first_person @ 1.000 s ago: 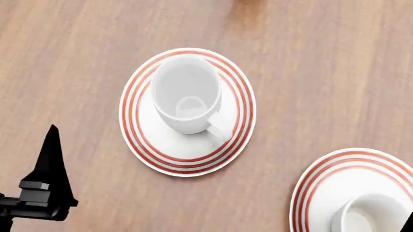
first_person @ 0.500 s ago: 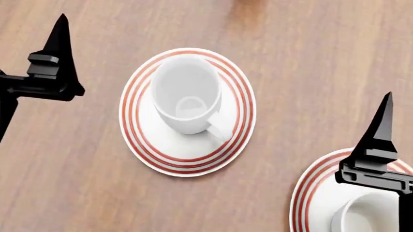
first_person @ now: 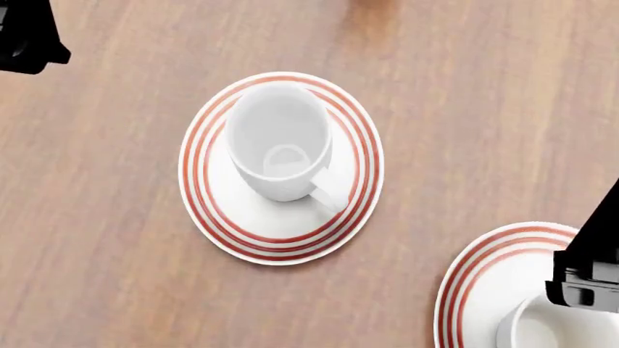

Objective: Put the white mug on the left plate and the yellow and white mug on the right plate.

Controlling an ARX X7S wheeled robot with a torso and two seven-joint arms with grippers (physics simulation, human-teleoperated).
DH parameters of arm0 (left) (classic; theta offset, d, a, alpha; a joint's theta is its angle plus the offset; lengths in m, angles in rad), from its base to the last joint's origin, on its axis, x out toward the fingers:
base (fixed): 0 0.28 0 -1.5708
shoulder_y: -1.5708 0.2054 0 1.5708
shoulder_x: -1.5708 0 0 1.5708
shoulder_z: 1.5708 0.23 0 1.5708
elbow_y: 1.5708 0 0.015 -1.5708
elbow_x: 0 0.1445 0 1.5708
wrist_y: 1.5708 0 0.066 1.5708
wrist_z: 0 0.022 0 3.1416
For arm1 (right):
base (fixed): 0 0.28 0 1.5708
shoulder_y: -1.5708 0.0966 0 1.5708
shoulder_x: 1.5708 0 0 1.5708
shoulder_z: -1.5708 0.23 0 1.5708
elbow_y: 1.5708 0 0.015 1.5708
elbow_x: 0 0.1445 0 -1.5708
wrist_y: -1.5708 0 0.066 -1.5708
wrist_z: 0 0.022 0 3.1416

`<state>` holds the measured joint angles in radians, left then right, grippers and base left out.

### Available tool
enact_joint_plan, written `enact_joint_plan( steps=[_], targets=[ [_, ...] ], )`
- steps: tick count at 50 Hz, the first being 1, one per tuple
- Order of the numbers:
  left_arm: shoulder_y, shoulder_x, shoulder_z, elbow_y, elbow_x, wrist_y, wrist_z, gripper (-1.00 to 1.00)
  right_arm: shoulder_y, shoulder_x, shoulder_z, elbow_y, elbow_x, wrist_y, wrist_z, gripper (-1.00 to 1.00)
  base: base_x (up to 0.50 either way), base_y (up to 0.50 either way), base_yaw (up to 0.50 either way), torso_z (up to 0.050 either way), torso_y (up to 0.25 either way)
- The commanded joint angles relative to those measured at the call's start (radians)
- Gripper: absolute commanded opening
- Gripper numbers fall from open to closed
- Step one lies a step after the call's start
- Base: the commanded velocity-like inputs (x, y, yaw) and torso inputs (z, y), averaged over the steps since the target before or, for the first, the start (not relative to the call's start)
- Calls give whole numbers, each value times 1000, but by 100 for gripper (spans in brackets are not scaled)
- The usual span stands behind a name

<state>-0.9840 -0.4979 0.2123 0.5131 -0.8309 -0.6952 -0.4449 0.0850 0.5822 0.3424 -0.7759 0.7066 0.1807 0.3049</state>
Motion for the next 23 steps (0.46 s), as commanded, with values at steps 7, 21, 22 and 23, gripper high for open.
enact_joint_plan(
  steps=[7,21,22,23],
  targets=[
    [-17,-13,-13,17,-18,-5,0,100,-36,-2,17,-48,-17,-19,-1,100,0,0,0,0,0],
    [-2,-13,-13,23,-16,11,3,100,-67,-32,10,-25,-40,-75,-42,100,0,0,0,0,0],
    [0,-13,-12,23,-14,14,4,100,-71,-35,12,-21,-35,-81,-47,100,0,0,0,0,0],
    [3,-13,-13,23,-14,15,4,100,-74,-39,9,-16,-41,-88,-53,100,0,0,0,0,0]
  ],
)
